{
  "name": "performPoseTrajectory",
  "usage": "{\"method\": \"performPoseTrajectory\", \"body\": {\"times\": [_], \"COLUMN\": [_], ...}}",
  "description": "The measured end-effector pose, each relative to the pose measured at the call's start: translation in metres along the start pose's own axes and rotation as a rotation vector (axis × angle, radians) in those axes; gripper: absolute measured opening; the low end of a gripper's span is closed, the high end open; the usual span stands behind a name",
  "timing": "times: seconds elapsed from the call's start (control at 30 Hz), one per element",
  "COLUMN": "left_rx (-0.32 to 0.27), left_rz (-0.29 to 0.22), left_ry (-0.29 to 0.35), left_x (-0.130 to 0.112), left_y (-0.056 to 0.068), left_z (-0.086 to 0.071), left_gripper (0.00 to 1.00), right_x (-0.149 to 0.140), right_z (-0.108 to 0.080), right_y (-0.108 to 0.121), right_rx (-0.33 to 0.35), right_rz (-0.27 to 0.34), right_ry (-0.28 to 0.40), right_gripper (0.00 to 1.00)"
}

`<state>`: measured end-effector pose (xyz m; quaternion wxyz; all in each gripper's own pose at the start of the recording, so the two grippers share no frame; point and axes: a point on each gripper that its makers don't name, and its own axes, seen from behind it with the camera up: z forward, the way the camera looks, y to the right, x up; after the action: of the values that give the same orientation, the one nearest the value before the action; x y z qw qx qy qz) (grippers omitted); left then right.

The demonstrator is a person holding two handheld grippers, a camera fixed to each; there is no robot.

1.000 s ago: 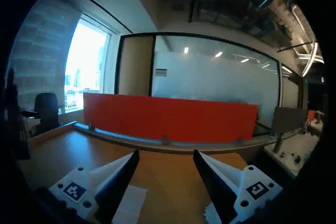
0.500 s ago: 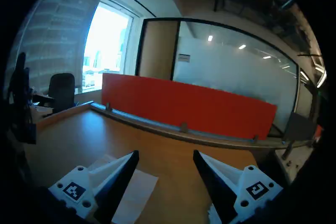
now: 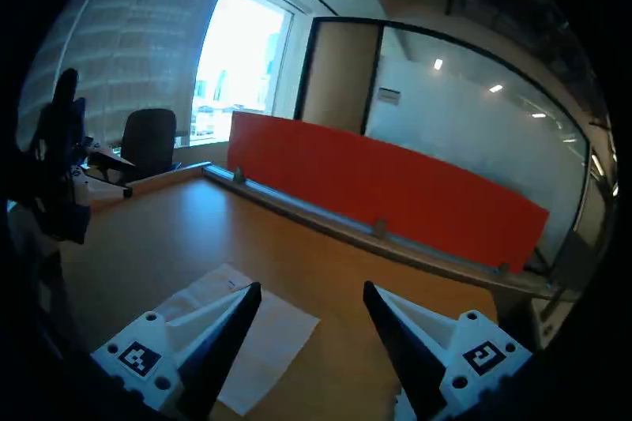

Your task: Fold towel

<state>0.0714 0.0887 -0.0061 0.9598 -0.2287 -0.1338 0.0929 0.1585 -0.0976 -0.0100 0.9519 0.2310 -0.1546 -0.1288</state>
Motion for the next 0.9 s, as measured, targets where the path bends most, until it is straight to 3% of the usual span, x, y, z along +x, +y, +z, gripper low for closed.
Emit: {"method": "performPoseTrajectory", "body": {"times": [0.3, 0.9], "left_rx": [-0.055, -0.092], "left_rz": [-0.008, -0.025], "left_ry": [-0.055, -0.142], "left_x": [-0.022, -0.079], "left_y": [0.01, 0.024], "left_z": [0.007, 0.017], "left_gripper": [0.92, 0.92], "right_x": [-0.025, -0.079], "right_z": [0.004, 0.019], "right_y": [-0.014, -0.038], "right_rx": [0.066, 0.139], "right_rz": [-0.045, -0.065], "right_ry": [-0.075, -0.174], "right_gripper": [1.0, 1.0]}}
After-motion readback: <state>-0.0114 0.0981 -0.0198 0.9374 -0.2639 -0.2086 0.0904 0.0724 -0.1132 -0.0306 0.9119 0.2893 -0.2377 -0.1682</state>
